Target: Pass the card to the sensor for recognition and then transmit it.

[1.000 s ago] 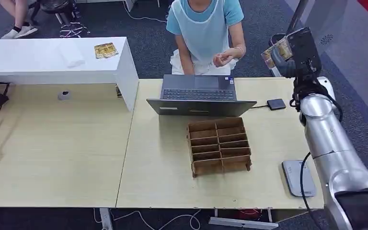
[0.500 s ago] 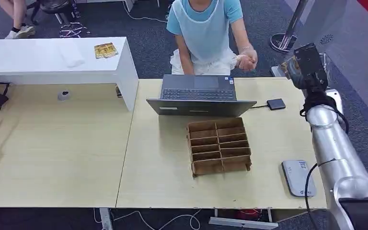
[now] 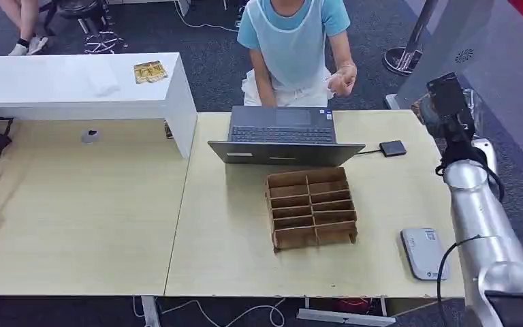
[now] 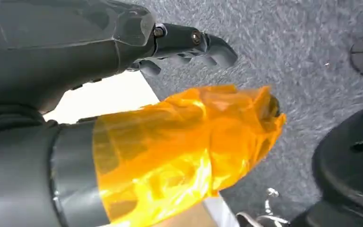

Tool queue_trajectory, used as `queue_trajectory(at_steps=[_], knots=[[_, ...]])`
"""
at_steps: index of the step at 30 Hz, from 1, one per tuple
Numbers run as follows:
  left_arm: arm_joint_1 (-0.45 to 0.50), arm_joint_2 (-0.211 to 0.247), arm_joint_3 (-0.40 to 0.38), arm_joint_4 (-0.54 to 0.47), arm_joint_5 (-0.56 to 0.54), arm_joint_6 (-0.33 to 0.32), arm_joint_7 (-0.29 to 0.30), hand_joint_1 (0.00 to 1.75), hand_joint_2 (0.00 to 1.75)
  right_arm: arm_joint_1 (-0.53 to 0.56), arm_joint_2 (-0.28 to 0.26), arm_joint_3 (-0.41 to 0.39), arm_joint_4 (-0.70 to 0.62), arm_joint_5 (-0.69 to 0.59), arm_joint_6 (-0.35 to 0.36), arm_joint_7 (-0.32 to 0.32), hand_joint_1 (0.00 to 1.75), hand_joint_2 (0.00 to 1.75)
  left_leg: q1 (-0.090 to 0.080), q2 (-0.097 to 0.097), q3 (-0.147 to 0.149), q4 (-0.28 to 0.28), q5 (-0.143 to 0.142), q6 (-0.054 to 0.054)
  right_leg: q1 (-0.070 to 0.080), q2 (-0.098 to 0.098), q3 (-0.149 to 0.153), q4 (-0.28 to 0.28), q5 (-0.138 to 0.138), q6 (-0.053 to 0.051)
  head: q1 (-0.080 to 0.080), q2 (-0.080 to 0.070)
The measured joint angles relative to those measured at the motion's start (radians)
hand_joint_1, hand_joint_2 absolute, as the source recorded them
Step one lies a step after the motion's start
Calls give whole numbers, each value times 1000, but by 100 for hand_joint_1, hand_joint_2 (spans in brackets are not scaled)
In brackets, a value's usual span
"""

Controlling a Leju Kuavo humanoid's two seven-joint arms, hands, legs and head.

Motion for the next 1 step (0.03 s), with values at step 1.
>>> queue_trajectory(at_steps=[1], knots=[[1, -6, 6, -10, 0, 0, -2, 0, 0, 1, 0, -1, 0, 1, 0, 0, 141, 175, 0, 0, 0, 0, 0, 0, 0, 0, 0, 0, 0, 0, 0, 0]])
